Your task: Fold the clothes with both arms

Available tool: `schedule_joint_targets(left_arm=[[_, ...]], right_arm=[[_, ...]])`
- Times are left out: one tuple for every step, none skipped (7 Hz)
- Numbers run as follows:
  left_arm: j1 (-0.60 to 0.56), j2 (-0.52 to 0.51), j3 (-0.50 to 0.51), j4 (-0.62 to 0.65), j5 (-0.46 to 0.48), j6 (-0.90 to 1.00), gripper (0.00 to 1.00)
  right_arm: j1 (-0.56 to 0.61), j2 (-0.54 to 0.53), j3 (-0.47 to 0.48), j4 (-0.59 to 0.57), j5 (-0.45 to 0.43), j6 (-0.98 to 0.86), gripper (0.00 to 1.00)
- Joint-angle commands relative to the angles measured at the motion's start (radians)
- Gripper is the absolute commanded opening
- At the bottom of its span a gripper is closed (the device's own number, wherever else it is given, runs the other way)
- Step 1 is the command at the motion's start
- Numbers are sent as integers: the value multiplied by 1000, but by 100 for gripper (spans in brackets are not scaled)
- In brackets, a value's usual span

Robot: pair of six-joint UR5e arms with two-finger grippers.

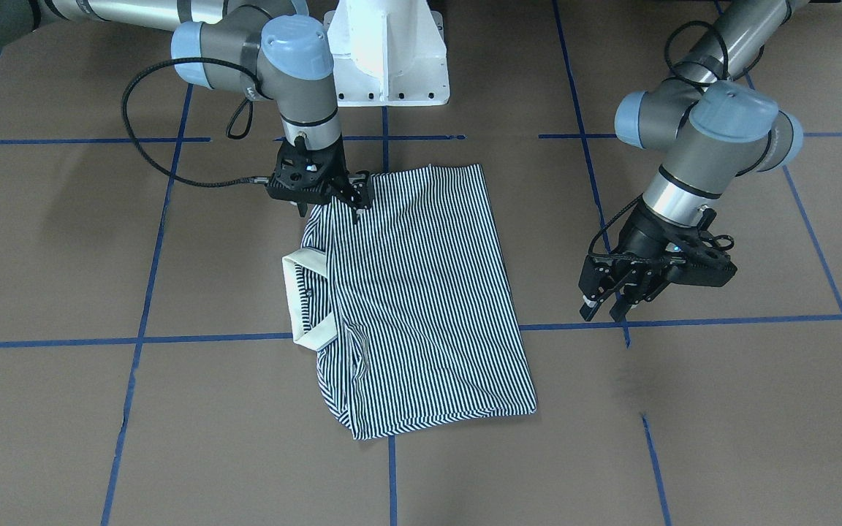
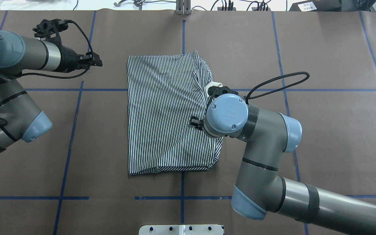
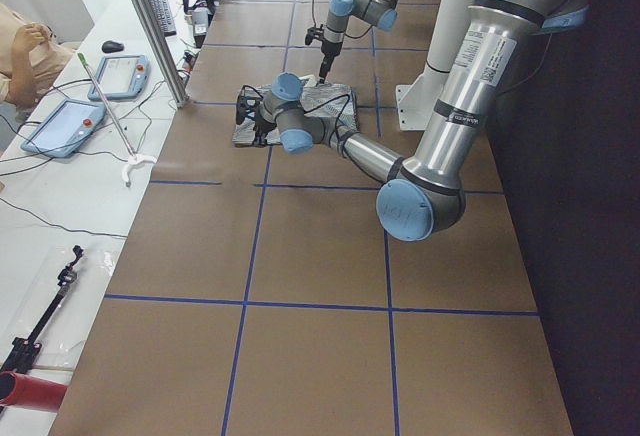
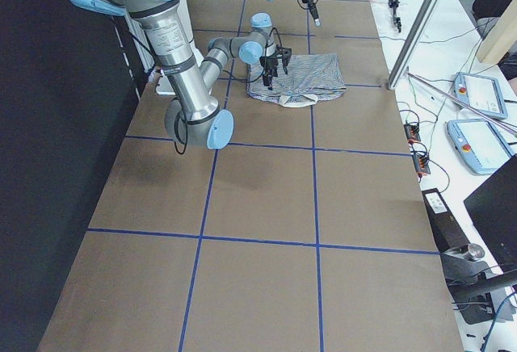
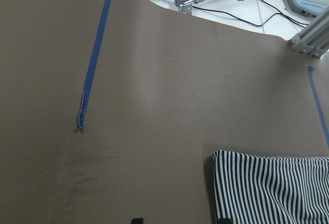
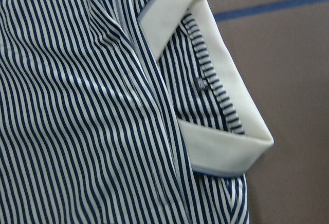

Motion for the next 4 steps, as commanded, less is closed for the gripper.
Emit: schedule_joint_targets(left_arm=[[0, 1, -2, -1, -17, -10, 61], [0, 1, -2, -1, -17, -10, 61], [-2, 1, -8, -1, -17, -10, 62], [-2, 1, -11, -1, -16, -11, 62]], right_arm=[[-50, -60, 56, 6, -30, 309, 80], [-65, -97, 51, 85, -50, 434, 77], [-85, -114, 41, 165, -50, 446, 77], [-100, -116, 35, 163, -50, 446, 77]])
